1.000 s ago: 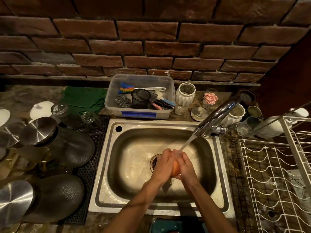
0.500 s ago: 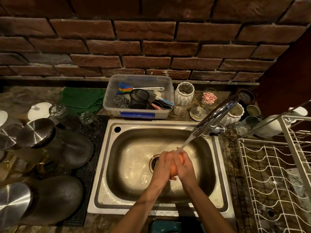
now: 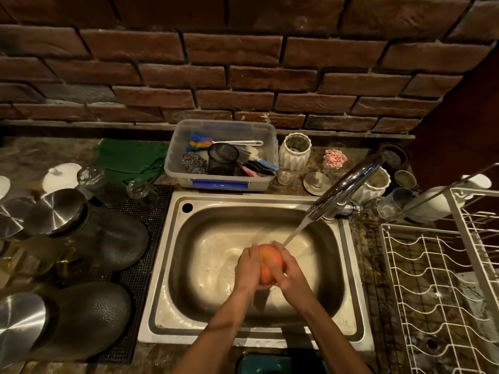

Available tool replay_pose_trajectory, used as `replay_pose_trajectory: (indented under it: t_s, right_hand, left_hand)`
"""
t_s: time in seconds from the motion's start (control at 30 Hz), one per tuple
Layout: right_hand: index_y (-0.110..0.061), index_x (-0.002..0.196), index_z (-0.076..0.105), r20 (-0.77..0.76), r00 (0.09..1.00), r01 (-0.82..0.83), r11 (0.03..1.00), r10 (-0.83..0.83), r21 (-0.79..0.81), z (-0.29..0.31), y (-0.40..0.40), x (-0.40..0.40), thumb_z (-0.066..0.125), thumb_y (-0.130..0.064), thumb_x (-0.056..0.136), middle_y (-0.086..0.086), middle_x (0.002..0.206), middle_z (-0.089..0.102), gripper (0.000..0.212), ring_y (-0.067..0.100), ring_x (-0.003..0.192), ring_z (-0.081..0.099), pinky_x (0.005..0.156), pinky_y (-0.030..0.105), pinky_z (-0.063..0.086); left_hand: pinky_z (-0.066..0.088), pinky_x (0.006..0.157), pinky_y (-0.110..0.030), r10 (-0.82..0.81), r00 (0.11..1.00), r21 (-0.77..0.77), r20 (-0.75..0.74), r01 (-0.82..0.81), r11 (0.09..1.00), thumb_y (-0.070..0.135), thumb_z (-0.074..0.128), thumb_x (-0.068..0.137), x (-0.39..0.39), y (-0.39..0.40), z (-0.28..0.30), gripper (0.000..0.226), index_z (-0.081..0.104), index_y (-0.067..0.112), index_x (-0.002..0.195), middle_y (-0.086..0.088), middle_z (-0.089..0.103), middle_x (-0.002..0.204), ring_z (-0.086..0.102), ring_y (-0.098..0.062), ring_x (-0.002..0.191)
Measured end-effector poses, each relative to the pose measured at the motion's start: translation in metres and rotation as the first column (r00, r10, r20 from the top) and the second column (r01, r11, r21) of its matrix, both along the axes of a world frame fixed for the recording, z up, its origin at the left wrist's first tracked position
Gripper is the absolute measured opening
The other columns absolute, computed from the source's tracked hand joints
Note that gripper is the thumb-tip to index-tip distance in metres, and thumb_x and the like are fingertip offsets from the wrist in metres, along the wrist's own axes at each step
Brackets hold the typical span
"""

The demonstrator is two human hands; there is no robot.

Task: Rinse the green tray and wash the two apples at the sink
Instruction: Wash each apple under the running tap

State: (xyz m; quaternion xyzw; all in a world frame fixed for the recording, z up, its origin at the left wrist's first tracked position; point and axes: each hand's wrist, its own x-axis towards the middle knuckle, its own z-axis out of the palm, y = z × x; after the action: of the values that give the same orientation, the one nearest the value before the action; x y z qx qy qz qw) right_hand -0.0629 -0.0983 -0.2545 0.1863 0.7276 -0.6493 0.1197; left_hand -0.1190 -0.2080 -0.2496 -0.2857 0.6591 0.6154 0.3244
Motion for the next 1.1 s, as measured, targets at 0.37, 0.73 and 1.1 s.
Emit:
replay_pose_trajectory:
  t_s: [0.37, 0.73, 1.1]
  right_hand:
    - [-0.046, 0.128, 0.058, 0.021, 0.961, 0.276, 0.961, -0.275, -0.035, 0.014, -0.01, -0.001, 0.055, -0.047, 0.094, 0.002, 0.135, 0.041, 0.034, 0.018, 0.123, 0.05, 0.097, 0.035, 0.057]
    - [-0.039, 0.121, 0.063, 0.149, 0.933, 0.361, 0.852, -0.329, -0.378, 0.011, 0.003, 0.001, 0.048, -0.046, 0.1, 0.004, 0.131, 0.061, 0.026, 0.025, 0.108, 0.07, 0.076, 0.044, 0.061]
    - [-0.039, 0.124, 0.058, 0.104, 0.928, 0.371, 0.912, -0.357, -0.175, 0.002, 0.002, 0.005, 0.059, -0.044, 0.085, -0.001, 0.127, 0.062, 0.039, 0.023, 0.111, 0.065, 0.088, 0.05, 0.06]
  left_hand:
    - [0.056, 0.083, -0.065, 0.117, 0.958, 0.384, 0.26, -0.214, 0.898, 0.05, 0.041, 0.102, 0.006, 0.003, 0.008, 0.048, 0.054, 0.013, 0.131, -0.022, 0.067, 0.119, 0.071, -0.039, 0.1]
    - [0.063, 0.077, -0.047, -0.202, 0.979, 0.176, 0.027, 0.195, 0.965, 0.065, 0.03, 0.097, 0.005, -0.004, 0.011, 0.053, 0.046, 0.03, 0.133, -0.012, 0.057, 0.132, 0.068, -0.035, 0.108]
    - [0.063, 0.07, -0.038, -0.104, 0.982, 0.257, -0.157, 0.142, 0.956, 0.049, 0.049, 0.098, 0.024, 0.007, 0.004, 0.025, 0.056, 0.04, 0.12, 0.004, 0.054, 0.126, 0.066, -0.023, 0.108]
